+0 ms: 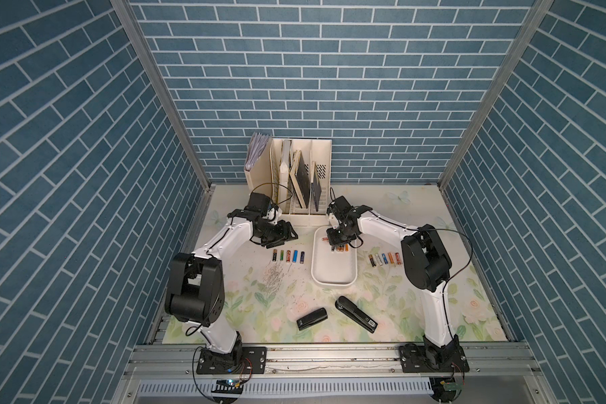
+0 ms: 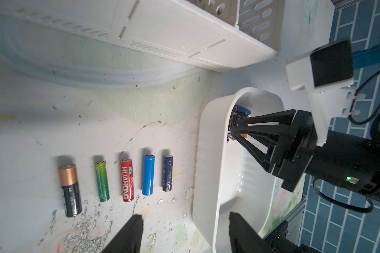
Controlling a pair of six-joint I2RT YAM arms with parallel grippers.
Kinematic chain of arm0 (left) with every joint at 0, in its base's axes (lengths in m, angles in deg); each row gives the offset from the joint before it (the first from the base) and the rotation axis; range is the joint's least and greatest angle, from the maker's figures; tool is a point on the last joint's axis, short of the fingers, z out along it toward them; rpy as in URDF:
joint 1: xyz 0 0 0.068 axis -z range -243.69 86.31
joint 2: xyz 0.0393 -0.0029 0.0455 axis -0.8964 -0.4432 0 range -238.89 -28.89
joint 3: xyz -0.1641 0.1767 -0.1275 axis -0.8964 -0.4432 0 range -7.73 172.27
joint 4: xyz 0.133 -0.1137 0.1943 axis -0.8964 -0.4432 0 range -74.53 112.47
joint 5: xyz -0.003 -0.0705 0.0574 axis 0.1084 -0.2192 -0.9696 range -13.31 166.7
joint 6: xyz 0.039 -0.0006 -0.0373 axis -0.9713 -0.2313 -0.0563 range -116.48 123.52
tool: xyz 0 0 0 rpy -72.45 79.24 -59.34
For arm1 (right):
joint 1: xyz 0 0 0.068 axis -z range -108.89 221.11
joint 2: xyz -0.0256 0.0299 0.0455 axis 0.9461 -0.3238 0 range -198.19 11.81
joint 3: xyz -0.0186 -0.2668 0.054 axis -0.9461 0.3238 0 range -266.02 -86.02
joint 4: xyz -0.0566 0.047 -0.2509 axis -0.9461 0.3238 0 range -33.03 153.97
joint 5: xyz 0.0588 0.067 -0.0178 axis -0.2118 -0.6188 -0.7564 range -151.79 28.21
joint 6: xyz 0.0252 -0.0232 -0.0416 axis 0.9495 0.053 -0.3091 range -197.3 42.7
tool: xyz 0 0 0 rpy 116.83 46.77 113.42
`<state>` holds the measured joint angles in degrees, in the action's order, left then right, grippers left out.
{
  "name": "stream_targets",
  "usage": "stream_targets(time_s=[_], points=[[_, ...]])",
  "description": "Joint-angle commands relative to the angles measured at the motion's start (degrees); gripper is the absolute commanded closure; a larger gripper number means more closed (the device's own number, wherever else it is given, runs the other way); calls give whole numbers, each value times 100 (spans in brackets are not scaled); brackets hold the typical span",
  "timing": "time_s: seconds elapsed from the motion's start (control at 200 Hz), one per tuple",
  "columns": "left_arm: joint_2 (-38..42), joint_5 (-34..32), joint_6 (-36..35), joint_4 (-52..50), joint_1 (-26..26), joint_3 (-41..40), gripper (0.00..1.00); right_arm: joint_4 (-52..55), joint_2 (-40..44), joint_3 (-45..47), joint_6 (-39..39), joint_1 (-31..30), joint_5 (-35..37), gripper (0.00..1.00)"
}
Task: Take the batteries out of the storage box
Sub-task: Pick up the battery from the storage box.
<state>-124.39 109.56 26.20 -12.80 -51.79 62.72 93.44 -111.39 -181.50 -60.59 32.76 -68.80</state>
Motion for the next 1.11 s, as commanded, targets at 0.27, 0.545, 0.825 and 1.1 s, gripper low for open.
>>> stream_targets(time_s=[0.27, 0.545, 0.825, 1.1], points=[[77, -43, -70, 11, -35, -161, 33, 110, -214, -208, 29, -129, -39, 74], [74, -61, -71, 20, -30, -196, 33, 150, -214, -103, 6, -174, 92, 75], [80, -69, -70, 20, -30, -187, 33, 170, -153, 38, 71, -195, 383, 75], [70, -78, -69, 12, -30, -177, 34, 171, -119, 95, 69, -197, 424, 75]])
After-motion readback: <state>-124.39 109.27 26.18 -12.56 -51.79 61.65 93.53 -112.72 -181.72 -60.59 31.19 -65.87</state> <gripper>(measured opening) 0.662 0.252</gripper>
